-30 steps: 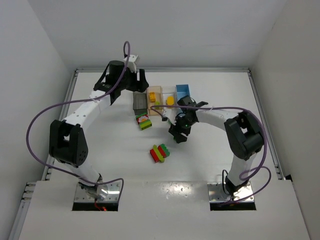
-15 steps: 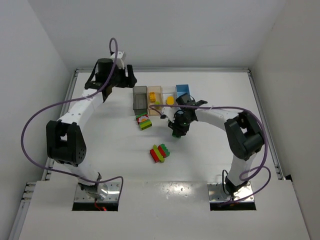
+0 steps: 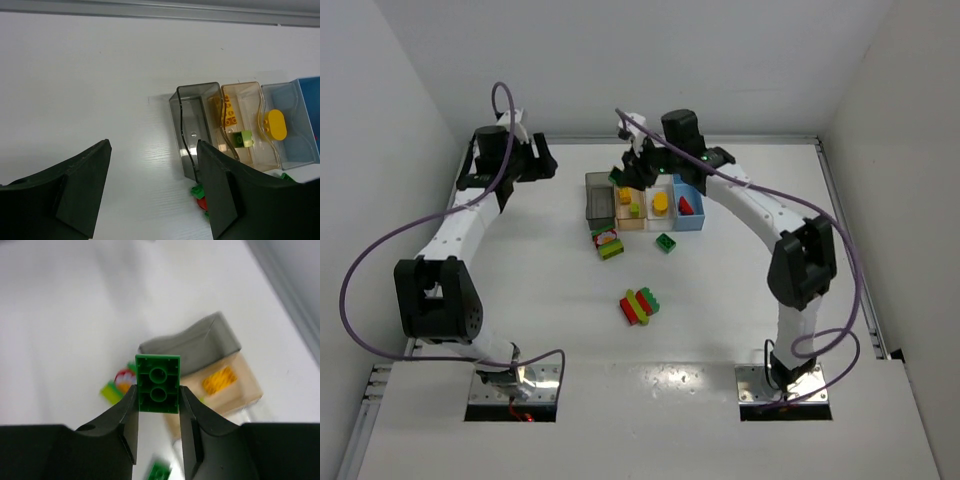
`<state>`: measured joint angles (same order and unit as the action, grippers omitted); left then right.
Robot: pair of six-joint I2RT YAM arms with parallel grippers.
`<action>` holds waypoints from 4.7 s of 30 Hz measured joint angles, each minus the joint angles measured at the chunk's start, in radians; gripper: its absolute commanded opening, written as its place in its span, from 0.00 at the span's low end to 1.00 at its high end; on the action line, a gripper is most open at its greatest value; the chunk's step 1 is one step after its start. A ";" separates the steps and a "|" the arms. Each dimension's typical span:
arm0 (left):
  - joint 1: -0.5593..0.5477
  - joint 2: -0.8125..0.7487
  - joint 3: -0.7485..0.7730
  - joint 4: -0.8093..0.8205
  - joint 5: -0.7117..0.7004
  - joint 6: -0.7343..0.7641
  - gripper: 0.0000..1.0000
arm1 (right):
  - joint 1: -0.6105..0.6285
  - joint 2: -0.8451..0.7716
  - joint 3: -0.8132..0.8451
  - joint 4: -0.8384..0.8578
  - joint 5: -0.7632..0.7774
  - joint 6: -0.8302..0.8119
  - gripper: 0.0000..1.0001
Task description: Sort the legos into containers by color
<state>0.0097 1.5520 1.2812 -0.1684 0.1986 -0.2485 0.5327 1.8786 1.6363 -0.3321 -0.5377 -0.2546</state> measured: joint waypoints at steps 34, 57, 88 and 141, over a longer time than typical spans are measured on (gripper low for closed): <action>-0.035 0.064 0.008 -0.004 0.164 0.078 0.72 | 0.042 0.454 0.400 -0.005 0.032 0.299 0.63; -0.505 0.530 0.499 -0.146 -0.244 -0.055 0.39 | -0.352 -0.253 -0.237 -0.006 0.348 0.249 0.61; -0.529 0.700 0.569 -0.263 -0.532 -0.244 0.48 | -0.426 -0.307 -0.267 -0.023 0.328 0.247 0.62; -0.549 0.856 0.721 -0.269 -0.663 -0.255 0.13 | -0.491 -0.307 -0.268 -0.037 0.298 0.247 0.64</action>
<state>-0.5396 2.4084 2.0022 -0.4374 -0.4648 -0.5037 0.0414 1.5719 1.3682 -0.3687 -0.2394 -0.0078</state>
